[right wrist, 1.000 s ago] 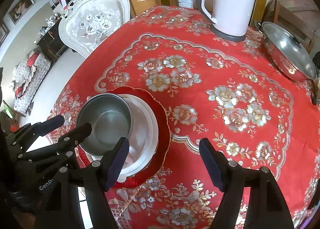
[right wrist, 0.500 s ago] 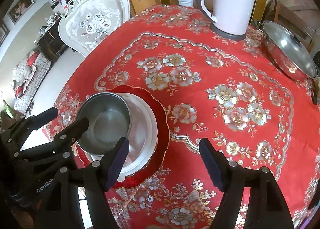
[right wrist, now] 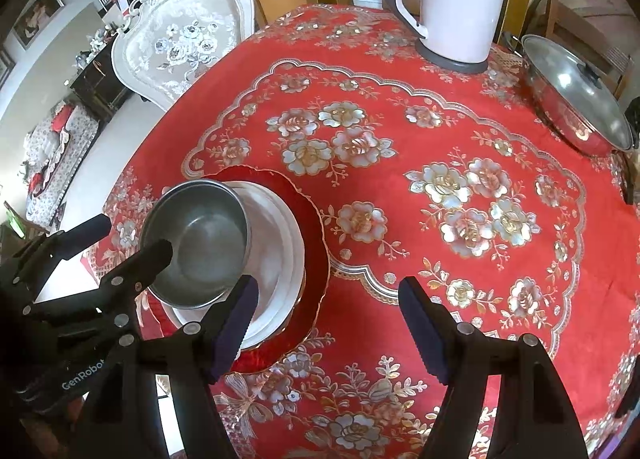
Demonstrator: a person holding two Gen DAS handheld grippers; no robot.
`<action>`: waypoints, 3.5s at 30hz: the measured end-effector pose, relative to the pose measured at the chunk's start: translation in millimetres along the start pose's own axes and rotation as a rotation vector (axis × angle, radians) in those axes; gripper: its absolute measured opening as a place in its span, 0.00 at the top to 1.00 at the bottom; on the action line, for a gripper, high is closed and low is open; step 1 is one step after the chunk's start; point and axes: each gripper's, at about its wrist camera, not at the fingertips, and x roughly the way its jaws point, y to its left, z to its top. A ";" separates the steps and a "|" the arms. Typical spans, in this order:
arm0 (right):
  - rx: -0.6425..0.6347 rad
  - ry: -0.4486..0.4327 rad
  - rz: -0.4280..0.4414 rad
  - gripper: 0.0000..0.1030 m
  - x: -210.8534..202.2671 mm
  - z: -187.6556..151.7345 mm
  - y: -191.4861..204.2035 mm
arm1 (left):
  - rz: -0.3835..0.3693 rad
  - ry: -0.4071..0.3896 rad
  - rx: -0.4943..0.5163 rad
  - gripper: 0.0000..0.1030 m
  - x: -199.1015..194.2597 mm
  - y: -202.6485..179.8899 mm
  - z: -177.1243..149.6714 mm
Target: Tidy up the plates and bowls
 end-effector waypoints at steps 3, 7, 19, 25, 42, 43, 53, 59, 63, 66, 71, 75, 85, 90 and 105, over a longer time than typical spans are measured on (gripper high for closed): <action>0.002 0.002 0.005 0.28 0.3 -0.1 -0.2 | -0.016 0.012 -0.012 0.25 1.6 1.5 0.7; 0.002 0.007 0.003 0.28 1.1 -1.1 -0.7 | 0.002 0.022 0.004 0.25 2.9 0.2 1.5; 0.014 0.013 0.003 0.28 1.1 -2.1 -6.2 | 0.027 0.027 0.036 0.25 3.9 -4.5 1.3; -0.002 0.012 0.005 0.28 0.8 -2.4 -1.2 | 0.014 0.025 0.035 0.25 3.4 -5.1 0.8; -0.011 0.019 -0.010 0.28 3.4 -3.4 1.3 | -0.008 0.035 0.025 0.25 4.2 -1.2 -4.3; -0.011 0.018 -0.010 0.28 3.2 -3.3 1.2 | -0.010 0.036 0.025 0.25 4.3 -0.8 -4.1; -0.011 0.017 -0.014 0.28 1.5 -3.6 0.2 | -0.018 0.040 0.026 0.25 4.0 -2.1 -4.9; -0.014 0.020 -0.018 0.28 2.6 -3.7 0.1 | -0.014 0.043 0.032 0.25 4.3 -2.0 -5.5; -0.023 0.020 -0.022 0.28 2.7 -2.8 1.6 | -0.014 0.045 0.029 0.25 4.5 -0.4 -6.2; -0.032 0.018 -0.025 0.28 2.6 -1.9 4.8 | -0.012 0.048 0.027 0.25 5.3 2.3 -6.7; -0.036 0.018 -0.030 0.28 2.9 -1.5 6.8 | -0.008 0.053 0.017 0.26 5.9 5.2 -7.8; -0.043 0.016 -0.037 0.28 3.4 -1.3 9.8 | -0.006 0.057 0.009 0.26 6.5 6.8 -8.3; -0.029 0.020 -0.030 0.28 3.9 -2.7 5.4 | -0.017 0.058 0.009 0.26 7.3 5.3 -8.9; -0.024 0.020 -0.030 0.28 3.3 -3.7 3.3 | -0.021 0.064 0.016 0.26 7.8 2.9 -8.4; -0.022 0.013 -0.017 0.28 1.2 -3.8 4.5 | -0.019 0.041 0.003 0.26 2.8 3.5 -7.2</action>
